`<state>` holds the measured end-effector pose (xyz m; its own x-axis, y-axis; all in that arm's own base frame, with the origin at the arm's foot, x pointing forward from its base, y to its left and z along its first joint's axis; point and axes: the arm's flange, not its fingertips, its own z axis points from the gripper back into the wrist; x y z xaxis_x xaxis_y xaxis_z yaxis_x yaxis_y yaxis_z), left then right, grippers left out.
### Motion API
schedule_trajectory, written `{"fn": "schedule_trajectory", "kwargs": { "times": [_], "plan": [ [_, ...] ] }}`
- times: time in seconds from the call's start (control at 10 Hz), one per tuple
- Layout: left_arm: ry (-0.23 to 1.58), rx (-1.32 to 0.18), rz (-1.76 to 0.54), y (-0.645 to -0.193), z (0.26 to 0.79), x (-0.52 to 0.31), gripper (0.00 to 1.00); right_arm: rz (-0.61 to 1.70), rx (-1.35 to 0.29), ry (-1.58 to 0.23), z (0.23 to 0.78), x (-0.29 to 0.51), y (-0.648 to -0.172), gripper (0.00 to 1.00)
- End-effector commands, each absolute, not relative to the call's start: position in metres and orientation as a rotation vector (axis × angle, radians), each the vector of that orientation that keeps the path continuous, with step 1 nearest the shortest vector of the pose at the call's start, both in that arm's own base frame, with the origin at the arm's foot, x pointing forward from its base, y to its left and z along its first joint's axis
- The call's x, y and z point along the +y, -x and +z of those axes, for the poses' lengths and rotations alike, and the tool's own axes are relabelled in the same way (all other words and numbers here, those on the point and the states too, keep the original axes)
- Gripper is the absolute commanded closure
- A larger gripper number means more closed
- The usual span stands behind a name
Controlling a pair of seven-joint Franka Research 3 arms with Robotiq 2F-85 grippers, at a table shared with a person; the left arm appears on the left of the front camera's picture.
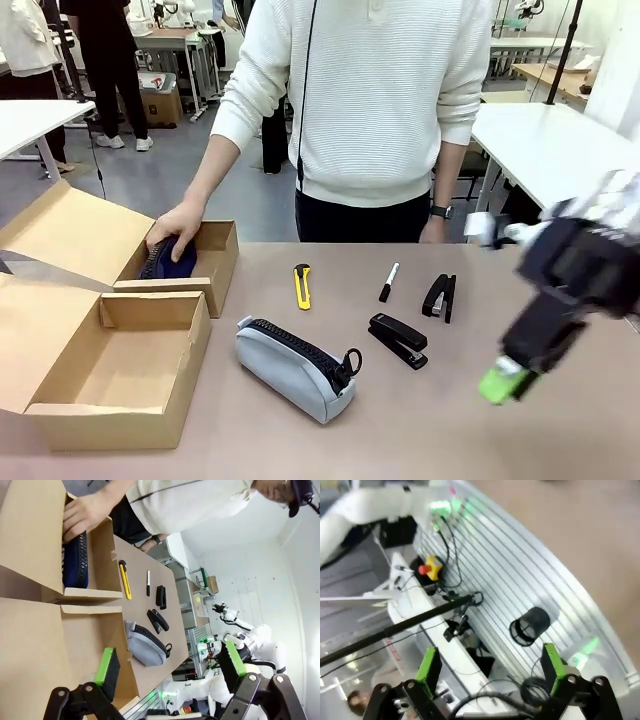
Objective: Place items inside the box.
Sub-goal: Pick up a Pencil pouch or Stapler and place it inside the Mailer Box closest to the robot.
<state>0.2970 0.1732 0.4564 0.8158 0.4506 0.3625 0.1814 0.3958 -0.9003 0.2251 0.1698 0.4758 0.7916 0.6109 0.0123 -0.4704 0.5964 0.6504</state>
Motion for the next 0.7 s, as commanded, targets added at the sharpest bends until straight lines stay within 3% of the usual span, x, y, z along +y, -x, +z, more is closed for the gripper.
{"fn": "schedule_trajectory", "kwargs": {
  "times": [0.0, 0.2, 0.3, 0.6],
  "plan": [
    [1.176, -0.647, 0.159, -0.295, 0.457, 0.175, 0.0, 0.559, 0.204, -0.718, 0.489, 0.132, -0.219, 0.0],
    [1.176, -0.647, 0.159, -0.295, 0.457, 0.175, 0.0, 0.638, 0.229, -0.687, 0.473, 0.174, -0.229, 0.0],
    [1.176, -0.647, 0.159, -0.295, 0.457, 0.175, 0.0, 0.68, 0.256, -0.567, 0.465, 0.19, -0.236, 0.0],
    [1.176, -0.647, 0.159, -0.295, 0.457, 0.175, 0.0, 0.634, -0.249, -0.335, 0.433, 0.218, -0.332, 0.0]
  ]
}}
